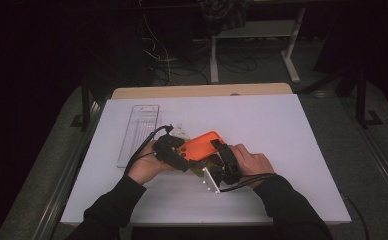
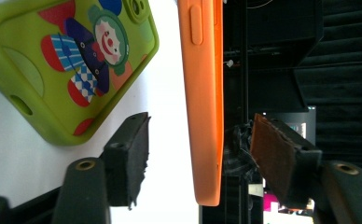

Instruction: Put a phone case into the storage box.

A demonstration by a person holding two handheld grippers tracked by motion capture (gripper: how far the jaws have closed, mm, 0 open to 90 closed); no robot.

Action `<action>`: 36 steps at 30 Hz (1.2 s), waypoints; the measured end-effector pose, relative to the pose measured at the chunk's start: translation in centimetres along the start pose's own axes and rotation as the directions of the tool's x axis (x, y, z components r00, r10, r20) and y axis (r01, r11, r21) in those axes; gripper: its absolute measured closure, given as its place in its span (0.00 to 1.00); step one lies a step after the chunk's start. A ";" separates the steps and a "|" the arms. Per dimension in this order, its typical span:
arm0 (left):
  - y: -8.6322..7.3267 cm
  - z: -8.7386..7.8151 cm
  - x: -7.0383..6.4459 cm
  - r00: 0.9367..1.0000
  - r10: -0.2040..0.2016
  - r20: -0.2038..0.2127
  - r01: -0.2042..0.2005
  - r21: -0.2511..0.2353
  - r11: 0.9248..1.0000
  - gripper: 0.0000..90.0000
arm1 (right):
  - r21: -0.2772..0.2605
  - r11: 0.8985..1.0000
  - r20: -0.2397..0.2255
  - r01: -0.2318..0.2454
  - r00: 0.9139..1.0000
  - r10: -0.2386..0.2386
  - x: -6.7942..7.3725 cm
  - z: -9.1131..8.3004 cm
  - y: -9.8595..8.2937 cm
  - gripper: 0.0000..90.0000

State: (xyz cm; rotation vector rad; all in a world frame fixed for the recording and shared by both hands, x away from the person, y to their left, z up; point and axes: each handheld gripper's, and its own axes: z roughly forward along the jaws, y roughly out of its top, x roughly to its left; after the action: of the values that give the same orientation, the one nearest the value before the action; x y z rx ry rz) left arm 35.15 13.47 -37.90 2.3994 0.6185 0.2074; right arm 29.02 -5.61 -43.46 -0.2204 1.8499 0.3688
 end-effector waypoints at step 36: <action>0.1 0.1 -0.3 1.000 0.027 0.004 -0.027 -0.004 1.000 0.17 | 0.029 0.998 0.028 0.061 0.998 -0.062 0.9 -0.5 0.7 0.87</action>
State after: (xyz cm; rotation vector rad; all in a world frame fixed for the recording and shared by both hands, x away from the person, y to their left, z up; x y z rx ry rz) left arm 34.95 13.21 -37.87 2.4050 0.5834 0.2146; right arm 28.09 -5.09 -44.05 -0.2506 1.8143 0.3014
